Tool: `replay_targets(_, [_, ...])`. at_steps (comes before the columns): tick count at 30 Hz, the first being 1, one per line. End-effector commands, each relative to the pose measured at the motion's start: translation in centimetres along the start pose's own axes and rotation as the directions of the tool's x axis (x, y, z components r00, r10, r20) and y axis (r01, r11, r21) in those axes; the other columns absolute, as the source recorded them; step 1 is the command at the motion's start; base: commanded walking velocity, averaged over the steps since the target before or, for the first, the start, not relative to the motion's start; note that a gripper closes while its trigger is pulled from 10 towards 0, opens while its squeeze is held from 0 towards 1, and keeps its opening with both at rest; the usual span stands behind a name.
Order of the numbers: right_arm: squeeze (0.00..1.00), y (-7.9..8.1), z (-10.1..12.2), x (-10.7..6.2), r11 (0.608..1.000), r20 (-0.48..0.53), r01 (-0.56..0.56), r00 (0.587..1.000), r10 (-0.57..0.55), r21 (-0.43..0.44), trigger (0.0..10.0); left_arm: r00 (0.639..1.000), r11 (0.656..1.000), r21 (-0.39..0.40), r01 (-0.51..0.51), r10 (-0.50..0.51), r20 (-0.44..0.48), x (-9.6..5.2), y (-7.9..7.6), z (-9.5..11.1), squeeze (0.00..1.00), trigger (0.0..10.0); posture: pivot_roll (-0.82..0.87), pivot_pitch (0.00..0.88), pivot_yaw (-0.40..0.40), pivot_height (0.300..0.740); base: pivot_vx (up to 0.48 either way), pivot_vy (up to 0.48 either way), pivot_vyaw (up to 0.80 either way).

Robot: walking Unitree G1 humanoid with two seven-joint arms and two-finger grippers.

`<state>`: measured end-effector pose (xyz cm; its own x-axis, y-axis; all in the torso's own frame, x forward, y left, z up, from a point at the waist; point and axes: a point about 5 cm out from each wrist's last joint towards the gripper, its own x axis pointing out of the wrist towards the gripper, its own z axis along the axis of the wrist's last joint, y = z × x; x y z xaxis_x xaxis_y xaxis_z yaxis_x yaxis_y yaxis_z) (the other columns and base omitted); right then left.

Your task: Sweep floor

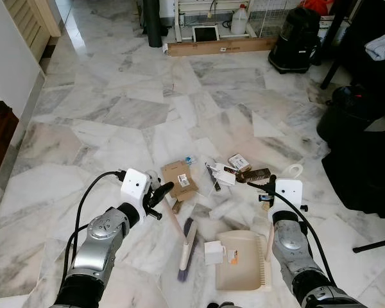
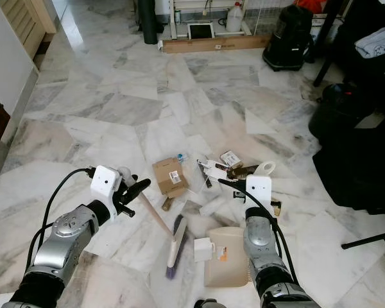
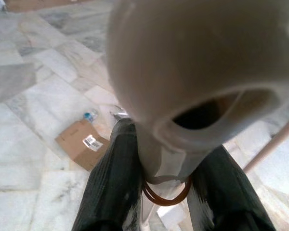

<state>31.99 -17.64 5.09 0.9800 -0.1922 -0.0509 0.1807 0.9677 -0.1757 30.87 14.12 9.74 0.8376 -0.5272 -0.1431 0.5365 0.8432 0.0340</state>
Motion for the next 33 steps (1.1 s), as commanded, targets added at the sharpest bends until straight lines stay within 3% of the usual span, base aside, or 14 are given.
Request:
replay_targets(1, [0.0,1.4,-2.2,-1.3,0.998,-0.115,-0.044,0.992,0.049,0.038,10.0,0.995,0.998,-0.042,0.049,-0.053,-0.089,-0.4,-0.7,-1.8,0.0,10.0,0.08,0.182,0.02,0.74,0.0,0.0,0.0])
replay_targets(8, [0.0,1.4,-2.1,-1.3,0.998,-0.114,-0.049,0.992,0.053,0.038,10.0,0.988,0.993,-0.055,0.101,-0.107,-0.116,-0.5,-1.0,-1.9,0.0,10.0,0.08,0.183,0.019,0.74,0.0,0.0,0.0])
replay_targets(15, [0.0,1.4,-2.1,-1.3,0.998,-0.118,-0.05,0.991,0.055,0.041,10.0,0.996,0.971,-0.221,0.09,-0.092,0.001,-0.3,-0.5,0.1,0.0,10.0,0.08,0.182,0.018,0.74,0.0,0.0,0.0])
replay_targets(21, [0.0,1.4,-2.2,-1.3,0.998,-0.124,-0.053,0.991,0.058,0.042,10.0,0.996,0.961,-0.265,0.084,-0.073,0.054,-0.5,0.2,1.4,0.0,10.0,0.09,0.181,0.016,0.74,0.0,0.0,0.0])
replay_targets(29, [0.0,1.4,-2.2,-1.3,0.997,-0.126,-0.058,0.99,0.063,0.042,10.0,0.995,0.958,-0.283,0.054,-0.028,0.094,-0.4,0.6,2.5,0.0,10.0,0.09,0.176,0.013,0.74,0.0,0.0,0.0])
replay_targets(33, [0.0,1.4,-2.2,-1.3,0.997,-0.127,-0.06,0.99,0.064,0.042,10.0,0.985,0.966,-0.257,-0.018,0.061,0.164,-0.5,1.4,3.8,0.0,10.0,0.09,0.173,0.011,0.74,0.0,0.0,0.0])
